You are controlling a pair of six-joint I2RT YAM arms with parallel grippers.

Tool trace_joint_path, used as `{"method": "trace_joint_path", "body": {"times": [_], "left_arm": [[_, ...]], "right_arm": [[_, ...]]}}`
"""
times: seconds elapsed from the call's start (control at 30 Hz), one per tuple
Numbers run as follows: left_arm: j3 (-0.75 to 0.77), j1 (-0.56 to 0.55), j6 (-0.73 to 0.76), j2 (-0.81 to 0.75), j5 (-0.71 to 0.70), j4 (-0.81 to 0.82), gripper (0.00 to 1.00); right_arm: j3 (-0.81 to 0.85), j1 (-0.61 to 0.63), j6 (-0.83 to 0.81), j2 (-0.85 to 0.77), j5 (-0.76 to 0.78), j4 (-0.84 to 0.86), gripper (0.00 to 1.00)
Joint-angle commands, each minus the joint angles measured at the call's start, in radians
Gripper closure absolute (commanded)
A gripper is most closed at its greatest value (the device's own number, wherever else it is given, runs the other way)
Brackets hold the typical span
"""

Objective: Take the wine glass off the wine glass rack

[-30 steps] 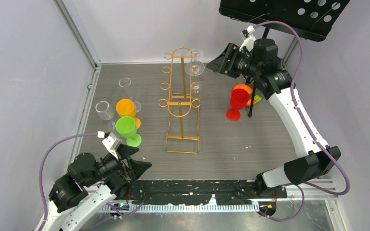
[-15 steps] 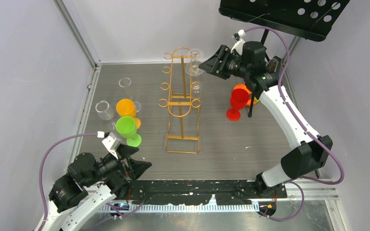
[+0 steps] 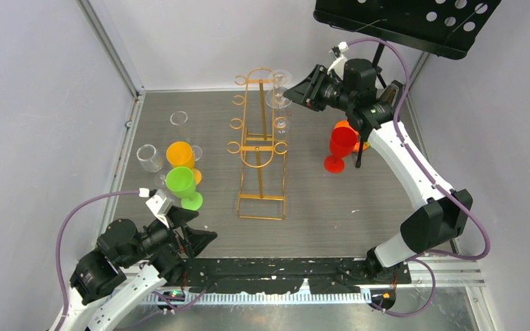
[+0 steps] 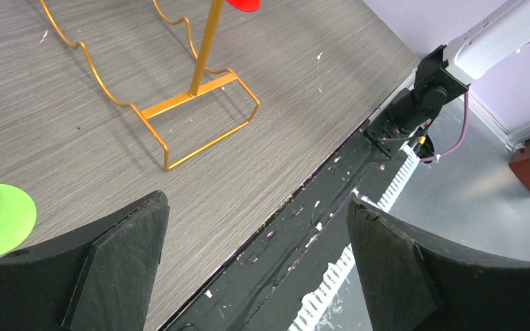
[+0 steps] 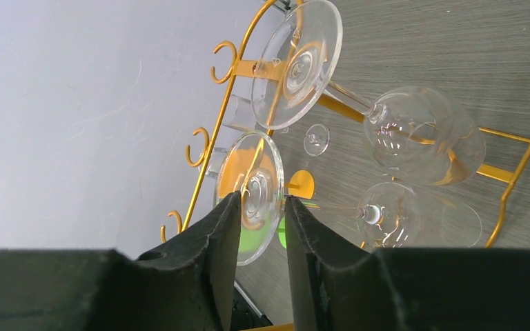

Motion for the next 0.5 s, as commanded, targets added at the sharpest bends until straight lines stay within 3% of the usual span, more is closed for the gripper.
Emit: {"method": "trace_joint_path", "body": {"times": [0.0,0.33,0.47], "left_arm": [[0.004,0.001,-0.002,0.011,-0.008,0.036,0.02],[0.003,0.001,-0.002,0.01,-0.008,0.037,0.02],[0.003,0.001,-0.002,0.008,-0.008,0.036,0.02]], "right_arm": [[0.002,0.008,0.021,0.003,-0.013,0.068,0.66],[0.006,0.016,0.039,0.003,-0.021,0.088,0.78],[0.003,0.018,0.048,-0.002,-0.027,0.096,0.94]]}}
